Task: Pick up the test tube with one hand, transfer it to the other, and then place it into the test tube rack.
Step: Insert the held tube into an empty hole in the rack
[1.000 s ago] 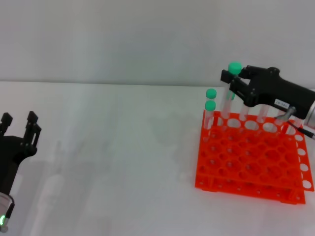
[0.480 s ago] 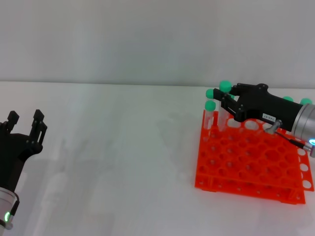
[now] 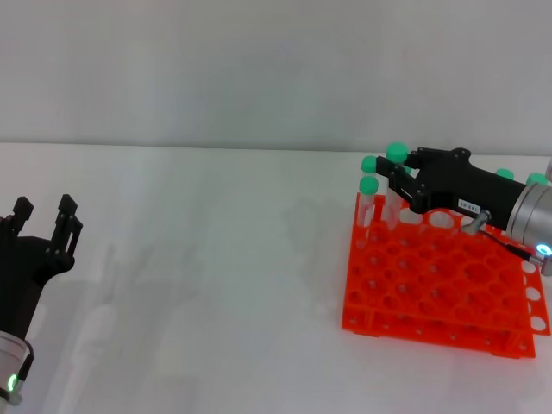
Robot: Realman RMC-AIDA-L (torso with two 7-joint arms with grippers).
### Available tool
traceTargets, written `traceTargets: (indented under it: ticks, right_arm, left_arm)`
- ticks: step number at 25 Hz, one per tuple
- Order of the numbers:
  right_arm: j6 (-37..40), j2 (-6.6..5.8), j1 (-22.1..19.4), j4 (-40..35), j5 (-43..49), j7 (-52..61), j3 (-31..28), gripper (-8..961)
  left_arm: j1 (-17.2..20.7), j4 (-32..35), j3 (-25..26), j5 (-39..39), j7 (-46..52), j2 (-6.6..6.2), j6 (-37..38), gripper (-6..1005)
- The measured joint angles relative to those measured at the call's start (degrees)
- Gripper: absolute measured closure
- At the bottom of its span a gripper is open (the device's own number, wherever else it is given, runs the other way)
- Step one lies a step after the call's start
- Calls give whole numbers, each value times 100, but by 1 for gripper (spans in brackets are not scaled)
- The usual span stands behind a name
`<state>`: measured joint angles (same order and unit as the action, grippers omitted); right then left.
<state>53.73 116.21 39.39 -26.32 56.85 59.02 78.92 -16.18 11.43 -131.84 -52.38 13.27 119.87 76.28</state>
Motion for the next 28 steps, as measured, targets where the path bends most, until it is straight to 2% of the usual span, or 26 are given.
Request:
traceTargets:
  ticks: [4,13,21,28]
  right_arm:
    - [-125,-1,22,145,-71,-25,21,743]
    - [-187,-3,81,448,-857,-579,432,743]
    - [-197,-3,79,553,-881,-597,494,743]
    - [-325,-2,83,558,-881,-938,832,743]
  left_arm:
    - [7,0,0,0,0,2,0,402]
    - [-22,0,0,0,0,-5,0,401]
    - [-36,7,5,0,0,-8,9,401]
    - [-90,9,1,38,0,-8,5,401]
